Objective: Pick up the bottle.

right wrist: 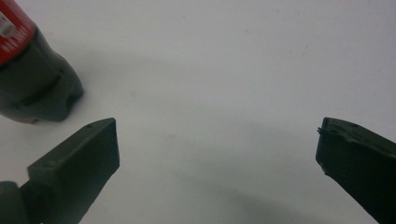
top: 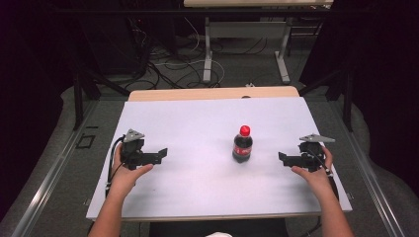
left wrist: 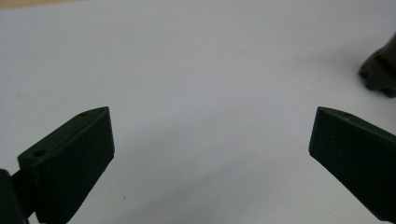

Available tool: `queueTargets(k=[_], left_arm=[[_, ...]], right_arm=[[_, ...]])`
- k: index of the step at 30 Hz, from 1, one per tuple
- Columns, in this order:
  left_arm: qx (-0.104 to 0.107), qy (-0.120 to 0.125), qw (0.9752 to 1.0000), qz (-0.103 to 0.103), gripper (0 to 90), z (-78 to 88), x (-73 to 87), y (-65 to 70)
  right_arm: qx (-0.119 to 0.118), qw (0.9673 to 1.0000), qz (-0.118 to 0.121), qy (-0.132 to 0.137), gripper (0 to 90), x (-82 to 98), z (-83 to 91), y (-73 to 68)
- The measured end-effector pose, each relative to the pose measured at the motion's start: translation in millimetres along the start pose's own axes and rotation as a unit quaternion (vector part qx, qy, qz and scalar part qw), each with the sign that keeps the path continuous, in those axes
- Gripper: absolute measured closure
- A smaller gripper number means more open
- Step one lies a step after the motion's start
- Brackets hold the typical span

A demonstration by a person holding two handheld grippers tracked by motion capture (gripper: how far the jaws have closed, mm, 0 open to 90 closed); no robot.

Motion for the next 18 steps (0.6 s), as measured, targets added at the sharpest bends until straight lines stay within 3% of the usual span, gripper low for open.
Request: queueTargets(k=[2,5,7,9,13,15,17,18], left_arm=[[0.008,0.006,0.9999,0.004,0.4,4.4,-1.4,-0.3],[0.007,0.001,0.9999,0.010,0.4,8.0,-3.7,-1.1],[0.005,0.004,0.9999,0.013,0.4,8.9,-4.5,0.6],[0.005,0.002,1.0000,0.008,0.5,9.4,-4.8,2.9],[0.007,-0.009,0.9999,-0.006,0.7,8.2,-5.4,8.3],[0.013,-0.014,0.9998,0.001,0.9,7.6,-5.4,10.9],[0.017,-0.023,0.9996,-0.006,1.7,8.2,-6.1,11.8],[0.022,-0.018,0.9996,0.004,2.6,7.7,-6.1,13.9]], right_arm=[[-0.004,1.0000,0.000,0.005,0.0,-4.2,4.2,-3.6],[-0.018,0.9997,0.005,0.016,0.3,-10.6,9.3,-9.0],[-0.015,0.9997,0.007,0.015,0.2,-12.2,10.6,-11.0],[-0.019,0.9994,0.020,0.020,0.2,-15.5,11.8,-14.9],[-0.033,0.9987,0.022,0.031,1.1,-19.9,13.2,-27.0],[-0.051,0.9977,0.033,0.029,1.3,-22.0,13.5,-33.2],[-0.063,0.9967,0.041,0.030,1.6,-23.5,11.8,-41.7],[-0.073,0.9957,0.053,0.024,2.2,-24.6,9.7,-49.5]])
Point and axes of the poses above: each handheld gripper's, and its own axes: z roughly backward along the jaws, x roughly out of its underside, y roughly to its right, the point moved 1 cm from there along -z, roughly forward along the jaws, and after that the axes turned 9 degrees about y, right-handed, at the moved point
